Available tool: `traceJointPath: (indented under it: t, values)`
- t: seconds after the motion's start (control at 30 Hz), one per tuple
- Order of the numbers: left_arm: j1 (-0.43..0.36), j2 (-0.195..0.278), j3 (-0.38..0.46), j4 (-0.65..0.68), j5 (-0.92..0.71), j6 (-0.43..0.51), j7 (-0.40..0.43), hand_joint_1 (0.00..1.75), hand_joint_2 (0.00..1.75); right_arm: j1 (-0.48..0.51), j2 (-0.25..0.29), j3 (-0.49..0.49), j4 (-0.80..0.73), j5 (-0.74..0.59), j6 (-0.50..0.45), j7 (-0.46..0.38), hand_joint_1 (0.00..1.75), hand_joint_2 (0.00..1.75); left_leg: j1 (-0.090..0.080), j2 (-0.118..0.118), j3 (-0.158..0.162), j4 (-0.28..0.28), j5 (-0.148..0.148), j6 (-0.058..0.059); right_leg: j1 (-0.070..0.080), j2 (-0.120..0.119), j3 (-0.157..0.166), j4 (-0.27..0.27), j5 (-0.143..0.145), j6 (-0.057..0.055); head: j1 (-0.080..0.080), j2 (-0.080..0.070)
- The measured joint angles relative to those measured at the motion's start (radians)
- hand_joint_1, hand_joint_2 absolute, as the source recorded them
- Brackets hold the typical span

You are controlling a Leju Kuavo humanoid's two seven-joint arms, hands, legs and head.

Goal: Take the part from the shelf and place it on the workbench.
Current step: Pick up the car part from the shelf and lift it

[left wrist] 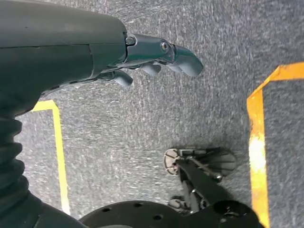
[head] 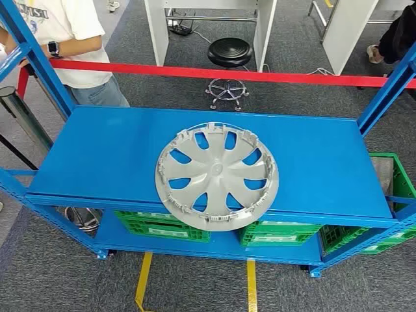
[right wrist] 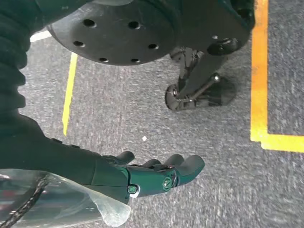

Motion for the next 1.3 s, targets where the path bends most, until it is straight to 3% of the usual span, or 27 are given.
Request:
traceJointPath:
  t: [0.37, 0.67, 0.83, 1.3]
  values:
    - [-0.011, -0.054, 0.182, -0.006, -0.107, 0.029, -0.05, 0.0, 1.75, -0.05, -0.004, 0.129, 0.058, -0.24, -0.07, -0.141, 0.0, 1.75, 0.0, 0.0, 0.0, 0.0, 0.0, 0.0, 0.0, 0.0, 0.0, 0.0, 0.0, 0.0, 0.0, 0.0]
    - [-0.014, -0.104, 0.324, -0.043, -0.216, 0.039, -0.083, 0.0, 1.75, -0.089, -0.026, 0.138, 0.07, -0.434, -0.102, -0.295, 0.0, 1.75, 0.0, 0.0, 0.0, 0.0, 0.0, 0.0, 0.0, 0.0, 0.0, 0.0, 0.0, 0.0, 0.0, 0.0]
    - [-0.016, -0.113, 0.351, -0.045, -0.255, 0.039, -0.095, 0.0, 1.75, -0.063, -0.027, 0.071, 0.005, -0.395, -0.136, -0.314, 0.0, 1.75, 0.0, 0.0, 0.0, 0.0, 0.0, 0.0, 0.0, 0.0, 0.001, 0.0, 0.0, 0.0, 0.0, 0.0]
    - [-0.027, -0.141, 0.455, -0.056, -0.36, 0.038, -0.128, 0.0, 1.75, 0.003, 0.015, -0.326, -0.277, -0.156, -0.128, -0.312, 0.0, 1.75, 0.0, 0.0, 0.0, 0.0, 0.0, 0.0, 0.0, 0.0, 0.001, 0.0, 0.0, 0.0, 0.0, 0.0]
